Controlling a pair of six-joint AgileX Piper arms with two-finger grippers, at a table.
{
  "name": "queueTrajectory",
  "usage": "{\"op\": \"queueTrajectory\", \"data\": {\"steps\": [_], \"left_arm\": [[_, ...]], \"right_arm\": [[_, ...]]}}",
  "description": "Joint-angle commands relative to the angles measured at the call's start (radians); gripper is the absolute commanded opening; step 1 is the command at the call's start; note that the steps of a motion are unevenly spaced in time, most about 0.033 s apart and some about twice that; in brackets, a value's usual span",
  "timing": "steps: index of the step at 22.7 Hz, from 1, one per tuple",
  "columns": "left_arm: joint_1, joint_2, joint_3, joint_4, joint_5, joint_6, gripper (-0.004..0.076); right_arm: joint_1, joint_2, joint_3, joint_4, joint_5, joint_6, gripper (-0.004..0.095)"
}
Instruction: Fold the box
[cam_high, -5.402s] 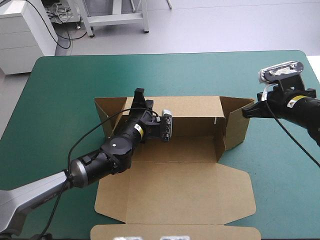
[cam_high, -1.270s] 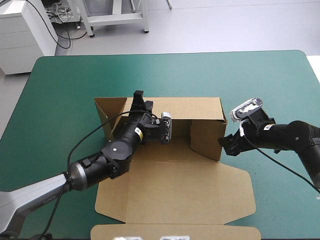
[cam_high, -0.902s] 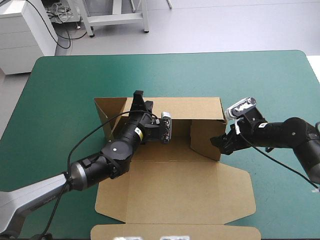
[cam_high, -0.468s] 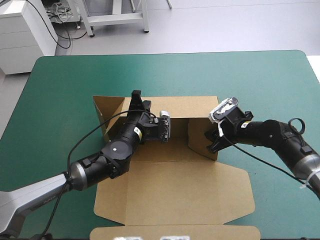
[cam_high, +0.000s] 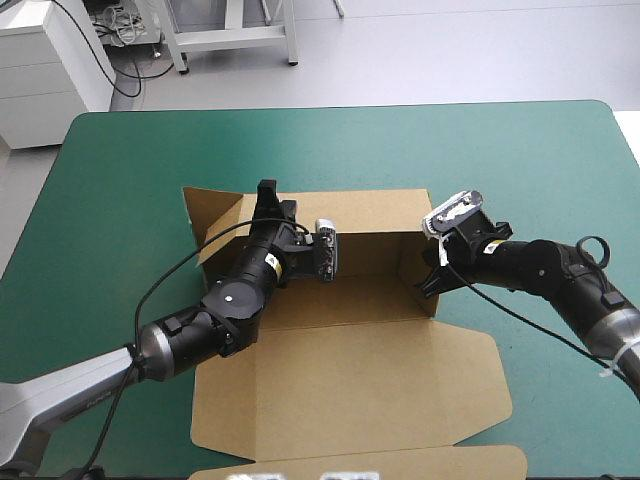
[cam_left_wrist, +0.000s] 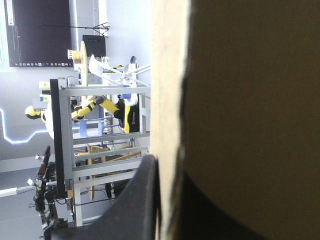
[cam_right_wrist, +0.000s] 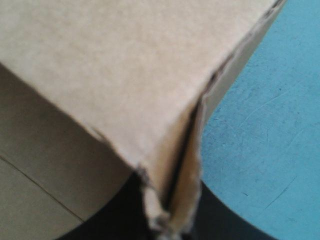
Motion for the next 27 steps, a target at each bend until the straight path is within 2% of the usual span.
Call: {"op": "queueTrajectory", "data": {"steps": [1,5,8,9,10,11,12,13,15,16,18,21,23,24,27], "left_arm": [[-0.001,-0.017,-0.002,-0.051,-0.044,-0.063,-0.0008],[-0.001,-0.019,-0.004,-0.043,-0.077,-0.079,0.0015],[-0.001,-0.019,-0.011,-0.043,-0.083,-0.086,0.0073],[-0.001,-0.019,-0.028,-0.05,-0.098,-0.088,0.0139],[-0.001,-0.019,-0.038,-0.05,-0.109,-0.091,0.017],[-0.003,-0.019,-0.07,-0.05,-0.129,-0.116,0.0256],[-0.004,-0.019,-0.089,-0.05,-0.136,-0.132,0.0305],[-0.014,-0.019,-0.126,-0.05,-0.143,-0.16,0.04],[-0.034,-0.019,-0.164,-0.048,-0.151,-0.167,0.0488],[-0.045,-0.019,-0.178,-0.046,-0.151,-0.167,0.0501],[-0.065,-0.019,-0.193,-0.048,-0.151,-0.167,0.0501],[-0.098,-0.019,-0.195,-0.049,-0.136,-0.167,0.0477],[-0.133,-0.02,-0.195,-0.049,-0.109,-0.167,0.0363],[-0.152,-0.022,-0.195,-0.049,-0.09,-0.162,0.0271],[-0.188,-0.031,-0.195,-0.049,-0.083,-0.155,0.014]], "right_arm": [[0.01,-0.024,-0.028,0.035,-0.019,-0.029,-0.0017],[0.01,-0.024,-0.03,-0.032,-0.092,0.081,0.0],[0.01,-0.024,-0.03,-0.136,-0.141,0.172,0.0],[0.01,-0.024,-0.032,-0.218,-0.163,0.249,0.0],[0.01,-0.024,-0.034,-0.249,-0.171,0.286,0.0],[0.01,-0.024,-0.034,-0.317,-0.181,0.35,0.0],[0.01,-0.024,-0.034,-0.341,-0.184,0.373,-0.0001],[0.01,-0.024,-0.034,-0.387,-0.188,0.424,-0.0001],[0.01,-0.024,-0.034,-0.468,-0.211,0.515,0.0],[0.01,-0.024,-0.034,-0.52,-0.23,0.59,0.0],[0.007,-0.024,-0.036,-0.616,-0.248,0.703,-0.0001],[0.007,-0.024,-0.04,-0.693,-0.242,0.797,-0.0002],[0.007,-0.024,-0.04,-0.693,-0.242,0.82,-0.0002],[0.007,-0.024,-0.04,-0.691,-0.244,0.82,-0.0002],[0.007,-0.024,-0.04,-0.691,-0.24,0.822,-0.0002]]}}
